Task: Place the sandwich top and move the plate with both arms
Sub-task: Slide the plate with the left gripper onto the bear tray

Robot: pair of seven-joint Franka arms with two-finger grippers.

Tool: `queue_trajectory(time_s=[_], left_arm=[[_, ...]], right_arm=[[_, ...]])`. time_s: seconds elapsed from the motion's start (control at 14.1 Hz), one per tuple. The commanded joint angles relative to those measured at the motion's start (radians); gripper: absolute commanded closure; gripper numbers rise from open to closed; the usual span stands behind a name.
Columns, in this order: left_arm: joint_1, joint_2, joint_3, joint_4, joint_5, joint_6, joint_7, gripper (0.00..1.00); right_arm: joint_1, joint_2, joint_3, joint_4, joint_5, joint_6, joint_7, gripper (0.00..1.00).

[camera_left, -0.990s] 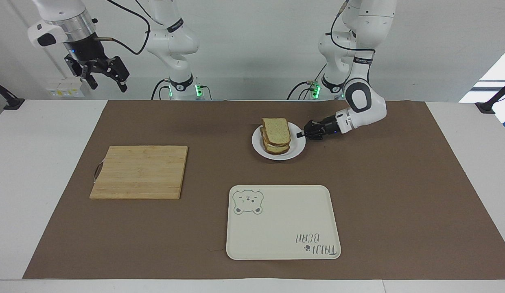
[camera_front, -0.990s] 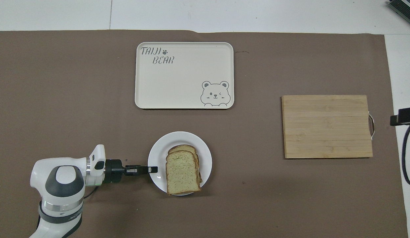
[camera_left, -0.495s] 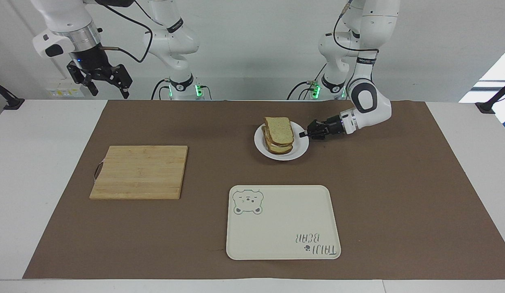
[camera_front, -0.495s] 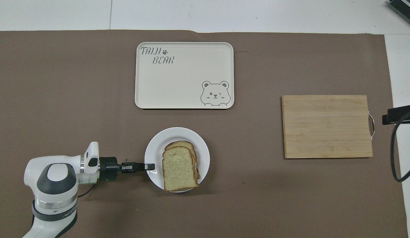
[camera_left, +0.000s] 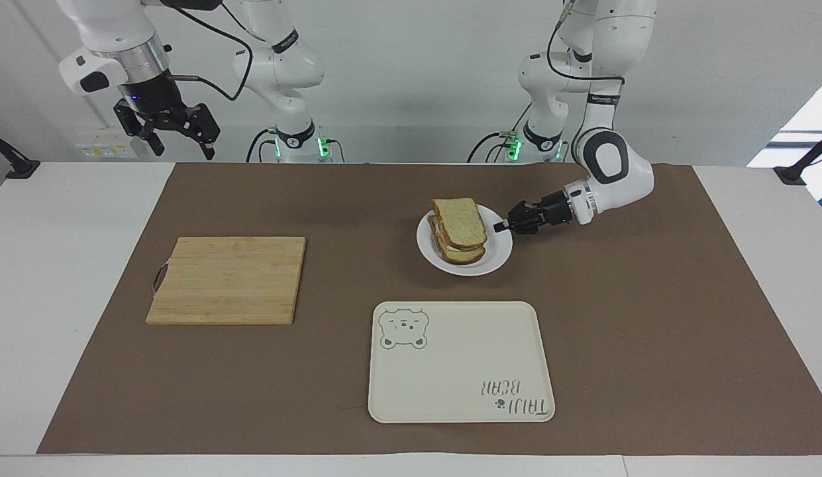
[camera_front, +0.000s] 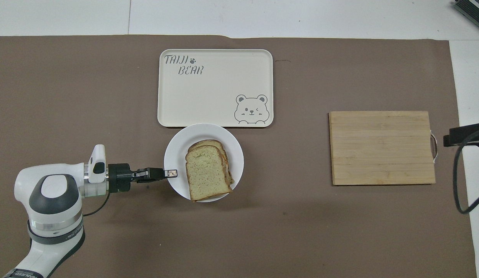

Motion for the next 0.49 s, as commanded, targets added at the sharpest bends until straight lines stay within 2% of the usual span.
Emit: queue_trajectory(time_s=[0.0, 0.42], left_arm=[[0.023, 0.061, 0.001, 0.099, 0.013, -0.036, -0.065, 1.00], [0.067, 0.144, 0.001, 0.258, 0.080, -0.037, -0.167, 1.00]], right_arm=[[-0.003, -0.023, 0.000, -0.024, 0.010, 0.004, -0.024, 0.00], [-0.006, -0.019, 0.000, -0.018, 0.010, 0.010, -0.019, 0.00]])
